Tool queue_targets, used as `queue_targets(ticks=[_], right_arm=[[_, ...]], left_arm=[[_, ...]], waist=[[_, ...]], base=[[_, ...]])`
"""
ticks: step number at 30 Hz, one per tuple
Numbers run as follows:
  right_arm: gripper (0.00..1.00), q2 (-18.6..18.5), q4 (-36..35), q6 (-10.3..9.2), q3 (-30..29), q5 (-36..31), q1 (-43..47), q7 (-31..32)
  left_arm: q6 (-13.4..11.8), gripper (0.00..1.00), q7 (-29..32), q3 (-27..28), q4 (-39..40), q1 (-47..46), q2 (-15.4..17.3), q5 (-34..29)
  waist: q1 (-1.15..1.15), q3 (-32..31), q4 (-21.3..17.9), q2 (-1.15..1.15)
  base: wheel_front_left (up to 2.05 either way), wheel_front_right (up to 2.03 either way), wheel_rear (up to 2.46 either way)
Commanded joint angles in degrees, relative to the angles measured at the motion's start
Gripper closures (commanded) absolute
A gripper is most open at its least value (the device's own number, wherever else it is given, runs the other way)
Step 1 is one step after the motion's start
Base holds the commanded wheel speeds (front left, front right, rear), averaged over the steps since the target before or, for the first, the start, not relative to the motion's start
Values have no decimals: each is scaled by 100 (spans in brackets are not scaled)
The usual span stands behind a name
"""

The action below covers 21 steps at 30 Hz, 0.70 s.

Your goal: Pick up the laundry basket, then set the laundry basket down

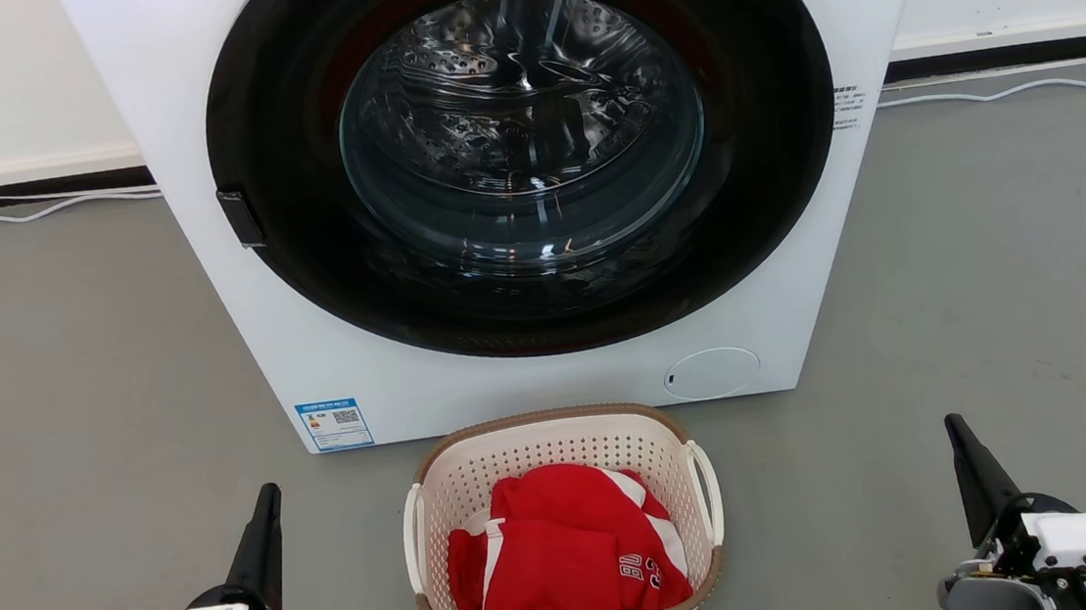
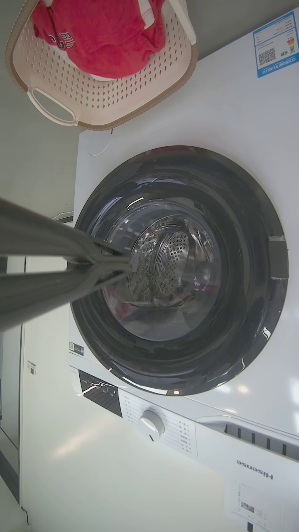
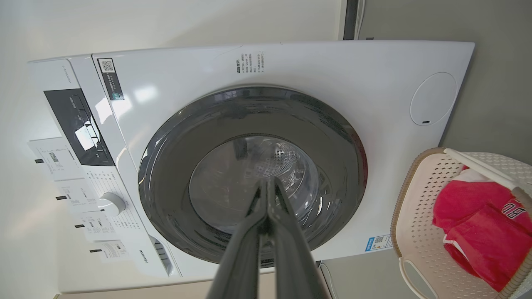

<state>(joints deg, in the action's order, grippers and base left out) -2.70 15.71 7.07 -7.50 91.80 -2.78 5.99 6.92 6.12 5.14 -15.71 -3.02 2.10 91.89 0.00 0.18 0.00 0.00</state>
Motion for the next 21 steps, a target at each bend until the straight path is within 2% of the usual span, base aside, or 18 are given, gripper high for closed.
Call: queue_targets(ticks=[1,21], right_arm=[[100,-18,-168,42,97,37,-340,50],[100,-18,-168,42,98,37,-340,49]], left_arm=[[57,100,37,139,165,-317,77,28],[57,100,36,139,165,-317,77,28]], waist=[[0,0,0,0],[0,0,0,0]], base=[[0,0,0],[0,0,0]])
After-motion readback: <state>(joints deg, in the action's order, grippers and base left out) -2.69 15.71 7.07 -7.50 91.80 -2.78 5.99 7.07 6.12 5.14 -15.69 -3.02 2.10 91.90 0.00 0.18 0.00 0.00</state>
